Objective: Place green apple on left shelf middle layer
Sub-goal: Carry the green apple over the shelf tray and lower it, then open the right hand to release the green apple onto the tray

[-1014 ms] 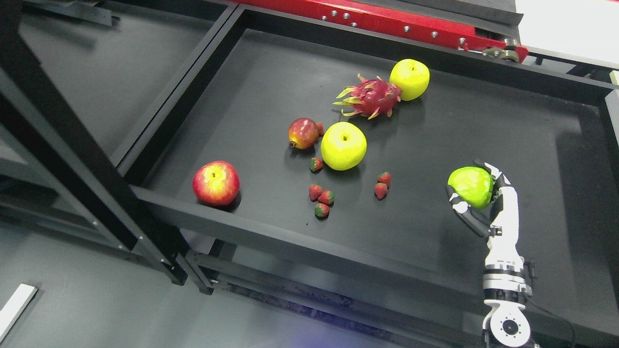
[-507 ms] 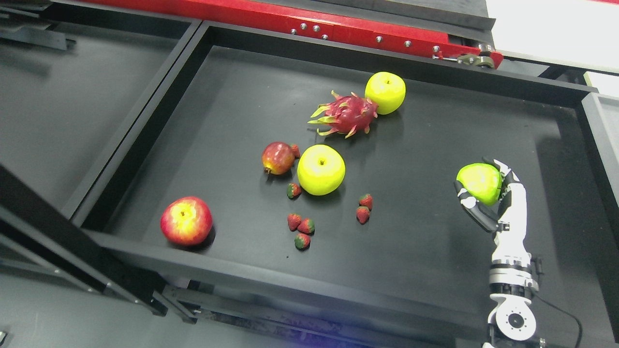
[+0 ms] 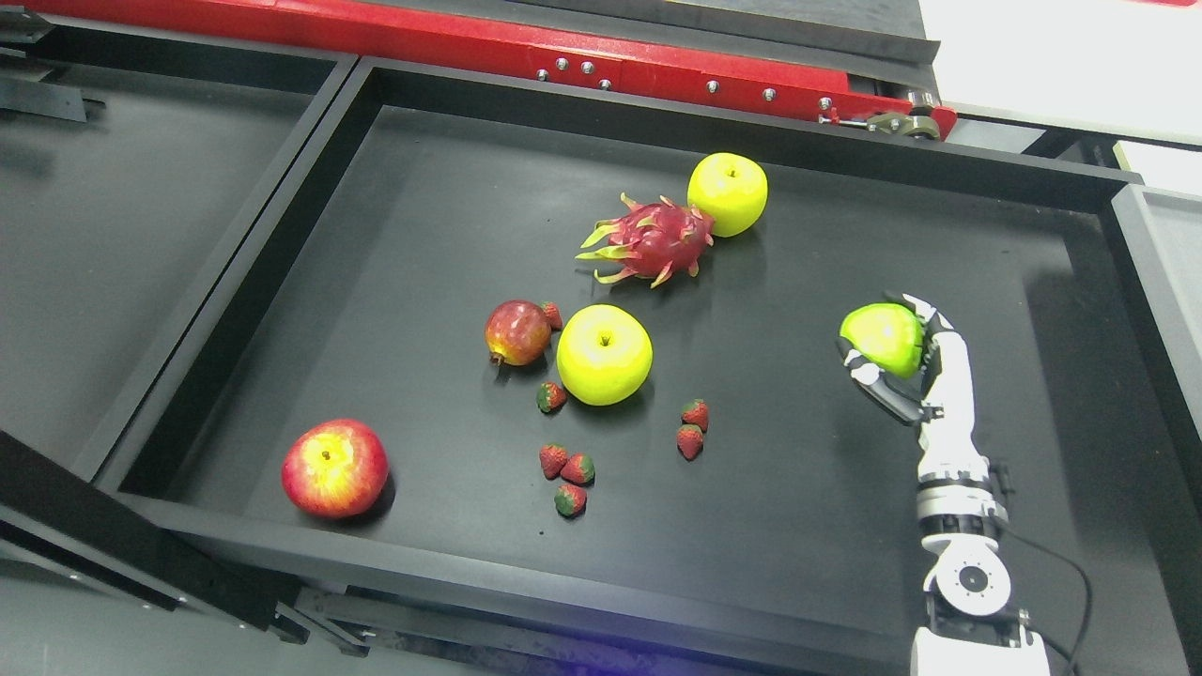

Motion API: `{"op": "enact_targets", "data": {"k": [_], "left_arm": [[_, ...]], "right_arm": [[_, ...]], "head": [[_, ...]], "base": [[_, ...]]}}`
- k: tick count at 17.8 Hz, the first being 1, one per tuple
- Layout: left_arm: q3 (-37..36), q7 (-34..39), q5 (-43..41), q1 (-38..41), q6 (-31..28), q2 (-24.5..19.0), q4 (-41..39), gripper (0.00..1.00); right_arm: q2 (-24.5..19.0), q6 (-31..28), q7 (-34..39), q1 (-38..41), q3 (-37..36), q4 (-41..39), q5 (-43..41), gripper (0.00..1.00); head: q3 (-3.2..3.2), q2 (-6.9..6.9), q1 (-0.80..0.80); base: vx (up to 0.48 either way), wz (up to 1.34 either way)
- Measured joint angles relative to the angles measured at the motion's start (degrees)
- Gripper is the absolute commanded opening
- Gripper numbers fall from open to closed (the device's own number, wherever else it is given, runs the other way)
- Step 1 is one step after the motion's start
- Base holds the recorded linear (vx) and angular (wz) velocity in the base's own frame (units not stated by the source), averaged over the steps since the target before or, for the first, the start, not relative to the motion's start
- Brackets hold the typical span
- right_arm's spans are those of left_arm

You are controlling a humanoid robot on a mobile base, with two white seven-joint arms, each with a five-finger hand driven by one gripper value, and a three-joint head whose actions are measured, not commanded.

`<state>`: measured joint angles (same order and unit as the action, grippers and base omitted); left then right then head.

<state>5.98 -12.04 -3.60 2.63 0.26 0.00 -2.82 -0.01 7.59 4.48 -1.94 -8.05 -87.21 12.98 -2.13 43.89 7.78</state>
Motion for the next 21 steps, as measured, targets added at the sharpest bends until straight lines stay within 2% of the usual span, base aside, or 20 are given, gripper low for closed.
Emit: {"op": "enact_targets", "data": {"k": [5,12,13,14,15,21], "left_arm": [[0.0,0.0,0.0,0.0,0.0,0.0,0.0,1.00],[0.0,0.0,0.0,0.0,0.0,0.0,0.0,1.00],[0.0,0.0,0.0,0.0,0.0,0.0,0.0,1.00],[0.0,0.0,0.0,0.0,0.0,0.0,0.0,1.00],[0.0,0.0,0.0,0.0,0.0,0.0,0.0,1.00],[0.0,0.0,0.0,0.0,0.0,0.0,0.0,1.00]], "right_arm": [[0.0,-1.8,1.4,-2.3,3.0,4.9,3.1,0.00],[0.0,-7.8,1.5,-5.3,5.4,12.2,5.3,0.02],[0.0,-8.2,1.5,-5.8,5.8,13.6,5.5,0.10],[0.0,-8.6,1.5,-6.0,6.0,14.4,5.6,0.31],[0.0,-8.7,1.5,-6.3,6.1,15.1,5.7,0.99],[0.0,-8.3,0.8,-6.9,6.5,17.8,5.7,1.00]], "head": [[0.00,0.00,0.00],[0.00,0.00,0.00],[0.00,0.00,0.00],[0.00,0.00,0.00],[0.00,0.00,0.00],[0.00,0.00,0.00]], "base": [[-0.008,0.01],[-0.009,0.00],[0.000,0.00],[0.000,0.00],[0.000,0.00],[0.000,0.00]]}}
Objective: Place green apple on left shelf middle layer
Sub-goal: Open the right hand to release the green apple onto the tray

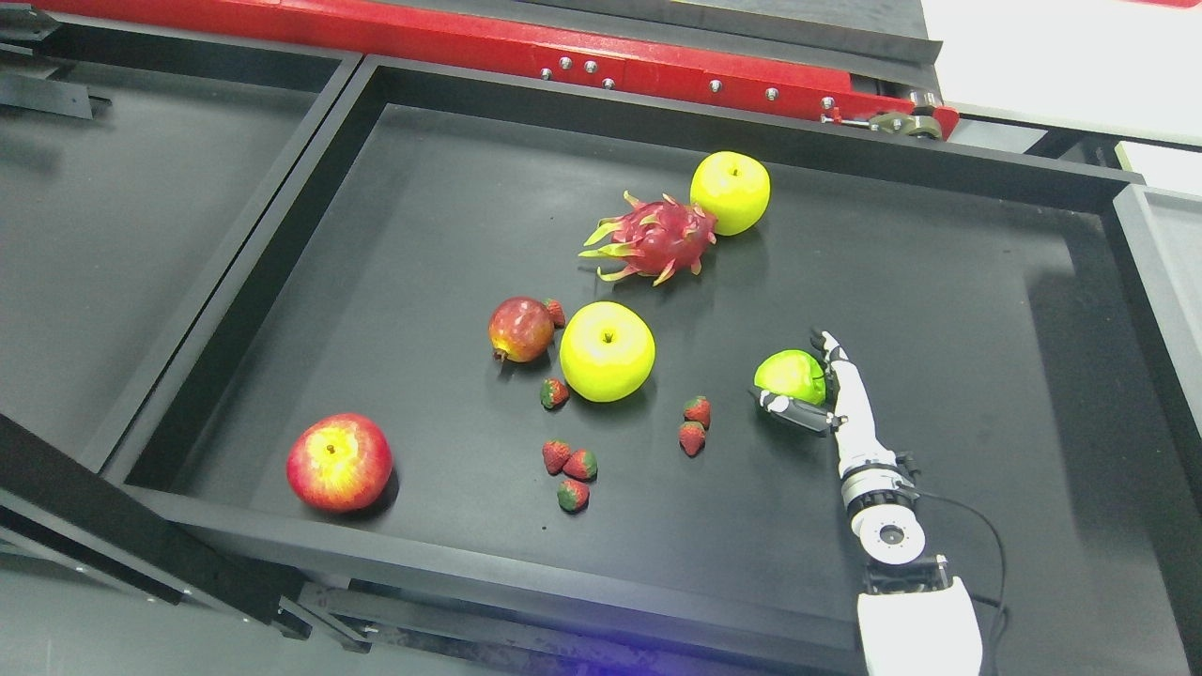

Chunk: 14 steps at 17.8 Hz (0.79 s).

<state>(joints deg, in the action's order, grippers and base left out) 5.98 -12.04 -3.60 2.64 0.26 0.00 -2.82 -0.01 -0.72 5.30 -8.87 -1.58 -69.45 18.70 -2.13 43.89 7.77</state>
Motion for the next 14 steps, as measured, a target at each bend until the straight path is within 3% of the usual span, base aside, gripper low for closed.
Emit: {"op": "enact_targets", "data": {"k": [8,14], "left_arm": [[0.0,0.0,0.0,0.0,0.0,0.0,0.0,1.00],[0.0,0.0,0.0,0.0,0.0,0.0,0.0,1.00]], "right_arm": [[0.0,-0.2,1.4,1.1,-1.7,-4.0,-0.7,1.00],[0.0,5.8,0.3,2.8,-4.6,-10.1,-3.9,1.00]], "head": [[0.00,0.00,0.00],[0.00,0.00,0.00]], "base": [[0.000,0.00],[0.000,0.00]]}}
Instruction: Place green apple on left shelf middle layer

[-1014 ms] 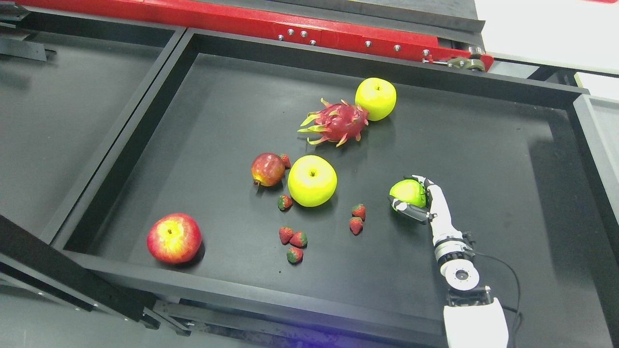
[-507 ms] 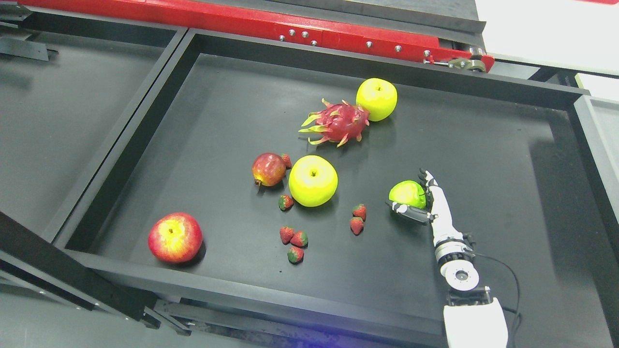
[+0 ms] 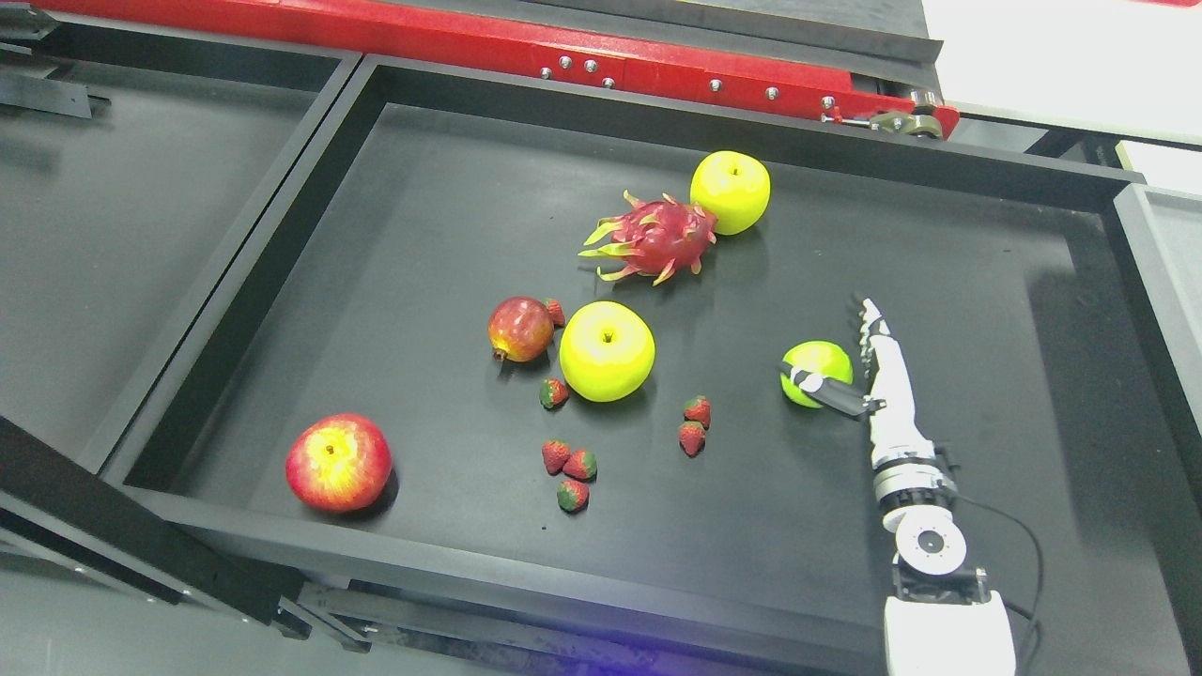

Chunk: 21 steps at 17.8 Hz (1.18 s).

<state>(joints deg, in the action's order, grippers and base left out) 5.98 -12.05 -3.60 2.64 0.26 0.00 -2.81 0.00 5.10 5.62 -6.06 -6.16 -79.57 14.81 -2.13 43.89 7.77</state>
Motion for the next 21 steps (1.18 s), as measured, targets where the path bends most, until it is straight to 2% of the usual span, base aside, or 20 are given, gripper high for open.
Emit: {"op": "enact_targets", "data": {"k": [7,14,21], "left_arm": [[0.0,0.0,0.0,0.0,0.0,0.0,0.0,1.00],[0.0,0.0,0.0,0.0,0.0,0.0,0.0,1.00],[0.0,0.0,0.0,0.0,0.0,0.0,0.0,1.00]], "right_arm": [[0.0,4.7,-0.5,3.4,-3.0,-5.6,-6.6,1.00],[0.0,5.3,-0.9,9.6,-4.3,-10.4,-17.4,1.00],[0.0,4.1,0.3,13.5,-0.5,-12.5,-20.9,1.00]], "head": [[0.00,-0.01,0.00],[0.00,-0.01,0.00],[0.00,-0.01,0.00]], "base": [[0.000,0.00],[0.000,0.00],[0.000,0.00]]}}
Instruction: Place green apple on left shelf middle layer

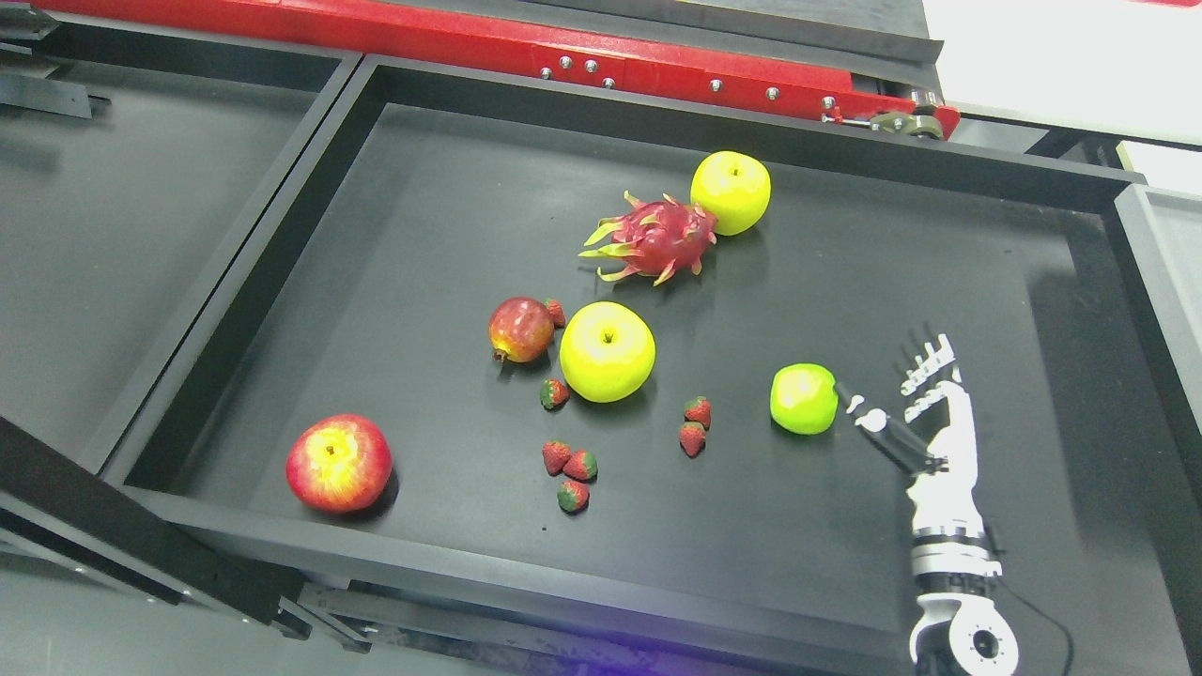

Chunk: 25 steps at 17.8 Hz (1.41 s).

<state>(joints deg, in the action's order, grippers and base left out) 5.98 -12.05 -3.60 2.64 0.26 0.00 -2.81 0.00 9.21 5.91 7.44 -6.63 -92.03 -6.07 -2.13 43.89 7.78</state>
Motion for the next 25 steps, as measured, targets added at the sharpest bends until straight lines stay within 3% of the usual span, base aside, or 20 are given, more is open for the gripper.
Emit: {"op": "enact_targets", "data": {"k": [8,15,25], "left_arm": [[0.0,0.0,0.0,0.0,0.0,0.0,0.0,1.00],[0.0,0.0,0.0,0.0,0.0,0.0,0.0,1.00],[0.0,0.0,0.0,0.0,0.0,0.0,0.0,1.00]], "right_arm": [[0.0,-0.9,-8.9,-0.7,3.6,-0.7,1.8,1.00],[0.0,3.3,-9.9,-1.0,5.1,1.4,5.1,1.00],[0.0,4.1,-9.8,-2.0,6.1,1.4,5.9,1.00]], "head": [[0.00,0.00,0.00],[0.00,0.00,0.00],[0.00,0.00,0.00]], "base": [[-0.003,0.00],[0.000,0.00],[0.000,0.00]]}}
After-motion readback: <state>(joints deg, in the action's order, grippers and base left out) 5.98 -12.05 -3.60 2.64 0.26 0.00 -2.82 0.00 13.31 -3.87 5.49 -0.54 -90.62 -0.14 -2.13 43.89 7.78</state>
